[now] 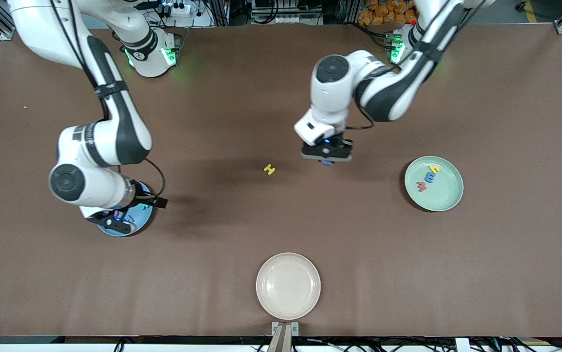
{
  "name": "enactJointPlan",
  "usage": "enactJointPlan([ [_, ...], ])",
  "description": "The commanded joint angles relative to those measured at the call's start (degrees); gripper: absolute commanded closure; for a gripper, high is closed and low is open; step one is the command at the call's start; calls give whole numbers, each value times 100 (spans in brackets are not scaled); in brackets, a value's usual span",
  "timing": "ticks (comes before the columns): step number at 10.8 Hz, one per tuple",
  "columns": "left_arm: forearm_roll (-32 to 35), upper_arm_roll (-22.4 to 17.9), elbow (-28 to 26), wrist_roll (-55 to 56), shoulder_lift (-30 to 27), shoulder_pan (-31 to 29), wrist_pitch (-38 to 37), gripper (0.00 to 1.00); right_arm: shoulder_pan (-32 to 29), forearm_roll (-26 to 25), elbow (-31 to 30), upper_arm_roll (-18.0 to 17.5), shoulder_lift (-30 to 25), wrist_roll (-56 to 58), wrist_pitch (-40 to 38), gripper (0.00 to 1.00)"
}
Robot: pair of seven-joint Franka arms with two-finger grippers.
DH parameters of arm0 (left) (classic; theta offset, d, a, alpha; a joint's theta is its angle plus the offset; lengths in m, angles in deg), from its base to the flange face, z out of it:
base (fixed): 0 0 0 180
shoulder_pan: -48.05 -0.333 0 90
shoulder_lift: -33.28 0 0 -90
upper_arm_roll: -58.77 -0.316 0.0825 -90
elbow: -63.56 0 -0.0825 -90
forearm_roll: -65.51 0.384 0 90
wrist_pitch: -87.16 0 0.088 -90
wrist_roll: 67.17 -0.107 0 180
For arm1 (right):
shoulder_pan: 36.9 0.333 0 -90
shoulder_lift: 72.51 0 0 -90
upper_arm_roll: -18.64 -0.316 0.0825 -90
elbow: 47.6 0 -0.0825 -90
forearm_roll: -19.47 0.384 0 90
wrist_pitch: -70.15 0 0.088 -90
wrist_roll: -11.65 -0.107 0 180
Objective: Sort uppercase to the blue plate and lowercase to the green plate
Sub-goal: 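Carry the b to the green plate while the right gripper reaches the H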
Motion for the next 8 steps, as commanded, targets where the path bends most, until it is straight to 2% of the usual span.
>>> enactJointPlan([
  [1, -584, 41, 429, -1715, -220, -890, -868, 100, 585, 293, 12, 28, -23, -1123, 65, 0],
  [2, -699, -168, 588, -2235, -211, -1094, -1071, 100, 814, 373, 12, 28, 3, -1685, 214, 0],
  [5, -893, -1169, 651, -3415, 86, -1114, -1126, 100, 1552, 382, -15, 28, 205, -3065, 714, 0],
  [8, -832, -1585, 660, -3524, 552, -1114, -1021, 100, 2168, 426, -32, 28, 696, -4359, 1479, 0],
])
